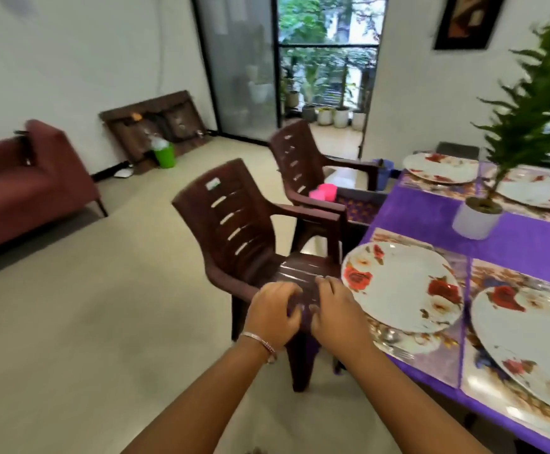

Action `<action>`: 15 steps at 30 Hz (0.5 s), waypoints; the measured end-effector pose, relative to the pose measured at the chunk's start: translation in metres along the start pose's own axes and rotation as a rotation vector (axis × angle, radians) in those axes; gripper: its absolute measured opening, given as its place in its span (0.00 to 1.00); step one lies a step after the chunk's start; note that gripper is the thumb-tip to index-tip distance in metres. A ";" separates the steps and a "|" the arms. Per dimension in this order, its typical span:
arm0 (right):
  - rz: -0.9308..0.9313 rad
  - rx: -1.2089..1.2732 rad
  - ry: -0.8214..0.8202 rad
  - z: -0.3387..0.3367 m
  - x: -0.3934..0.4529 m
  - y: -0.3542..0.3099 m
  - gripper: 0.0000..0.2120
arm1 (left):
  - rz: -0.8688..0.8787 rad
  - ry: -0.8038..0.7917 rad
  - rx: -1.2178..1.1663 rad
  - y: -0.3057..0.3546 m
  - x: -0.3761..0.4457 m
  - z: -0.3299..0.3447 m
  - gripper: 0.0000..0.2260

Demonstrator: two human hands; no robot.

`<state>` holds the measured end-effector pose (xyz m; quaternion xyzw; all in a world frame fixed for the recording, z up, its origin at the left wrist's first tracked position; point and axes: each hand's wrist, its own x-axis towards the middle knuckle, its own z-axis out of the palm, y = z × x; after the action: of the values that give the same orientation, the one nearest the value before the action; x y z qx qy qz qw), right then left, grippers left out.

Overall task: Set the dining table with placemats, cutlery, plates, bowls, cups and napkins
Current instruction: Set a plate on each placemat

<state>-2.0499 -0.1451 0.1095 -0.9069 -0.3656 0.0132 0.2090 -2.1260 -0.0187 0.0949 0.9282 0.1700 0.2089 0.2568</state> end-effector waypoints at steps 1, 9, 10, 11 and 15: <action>-0.049 -0.004 0.013 0.004 0.011 -0.022 0.27 | -0.030 0.045 0.012 -0.016 0.002 -0.022 0.13; -0.327 0.004 0.047 0.071 0.116 -0.224 0.28 | -0.144 0.296 0.157 -0.180 0.024 -0.179 0.14; -0.349 0.013 0.044 0.083 0.132 -0.254 0.28 | -0.150 0.307 0.176 -0.205 0.026 -0.199 0.14; -0.366 0.026 0.039 0.094 0.146 -0.284 0.28 | -0.154 0.322 0.199 -0.227 0.029 -0.221 0.14; -0.411 0.047 0.047 0.131 0.212 -0.380 0.28 | -0.174 0.346 0.305 -0.316 0.049 -0.294 0.16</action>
<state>-2.1678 0.2903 0.1647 -0.8082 -0.5375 -0.0421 0.2369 -2.2899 0.3770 0.1661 0.8885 0.3205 0.3136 0.0978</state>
